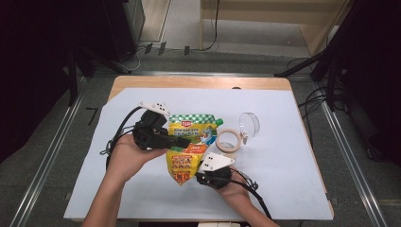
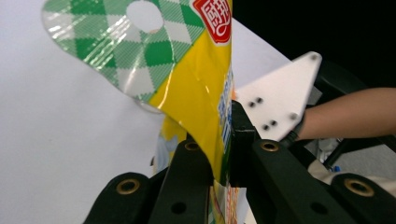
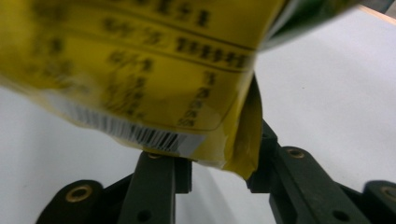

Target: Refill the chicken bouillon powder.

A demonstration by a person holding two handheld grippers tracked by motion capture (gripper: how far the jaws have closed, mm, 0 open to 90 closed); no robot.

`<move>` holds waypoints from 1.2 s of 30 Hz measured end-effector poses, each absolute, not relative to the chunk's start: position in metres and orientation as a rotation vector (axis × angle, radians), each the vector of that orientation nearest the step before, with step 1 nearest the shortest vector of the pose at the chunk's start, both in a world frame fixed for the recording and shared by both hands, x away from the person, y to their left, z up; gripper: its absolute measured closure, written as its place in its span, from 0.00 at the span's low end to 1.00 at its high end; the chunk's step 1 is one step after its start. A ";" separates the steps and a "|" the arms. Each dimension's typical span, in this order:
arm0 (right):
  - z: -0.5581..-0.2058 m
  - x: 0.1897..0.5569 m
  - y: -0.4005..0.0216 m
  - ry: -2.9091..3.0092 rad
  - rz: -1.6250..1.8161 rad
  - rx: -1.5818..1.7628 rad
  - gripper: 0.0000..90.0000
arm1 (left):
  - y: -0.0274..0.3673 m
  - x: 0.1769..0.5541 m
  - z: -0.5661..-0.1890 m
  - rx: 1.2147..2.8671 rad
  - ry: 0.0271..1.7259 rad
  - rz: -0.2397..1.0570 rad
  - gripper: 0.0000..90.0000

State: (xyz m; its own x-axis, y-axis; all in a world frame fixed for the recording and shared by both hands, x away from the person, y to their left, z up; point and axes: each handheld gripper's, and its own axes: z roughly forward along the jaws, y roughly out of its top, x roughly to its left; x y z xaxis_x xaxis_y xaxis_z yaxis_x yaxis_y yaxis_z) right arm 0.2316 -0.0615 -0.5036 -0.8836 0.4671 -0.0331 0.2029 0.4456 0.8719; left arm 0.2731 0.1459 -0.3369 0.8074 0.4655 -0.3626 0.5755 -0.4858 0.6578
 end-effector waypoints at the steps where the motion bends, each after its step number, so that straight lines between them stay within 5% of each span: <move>1: -0.504 0.230 -0.061 2.437 1.416 0.569 0.76 | 0.145 0.274 -0.339 2.153 0.768 -0.169 0.98; 19: -0.493 0.212 -0.047 2.541 1.500 0.564 0.76 | 0.109 0.270 -0.357 2.175 0.774 -0.023 0.85; 36: -0.483 0.213 -0.049 2.547 1.588 0.579 0.76 | 0.102 0.281 -0.367 2.165 0.866 -0.076 0.67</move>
State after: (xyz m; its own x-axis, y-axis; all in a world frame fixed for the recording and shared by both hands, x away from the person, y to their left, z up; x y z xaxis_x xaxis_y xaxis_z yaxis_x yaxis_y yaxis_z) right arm 0.2134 -0.0490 -0.4830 -0.9247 0.3594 0.1258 0.2712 0.3897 0.8801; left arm 0.2810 0.1024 -0.3670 0.7655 0.5584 -0.3197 0.6057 -0.4577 0.6509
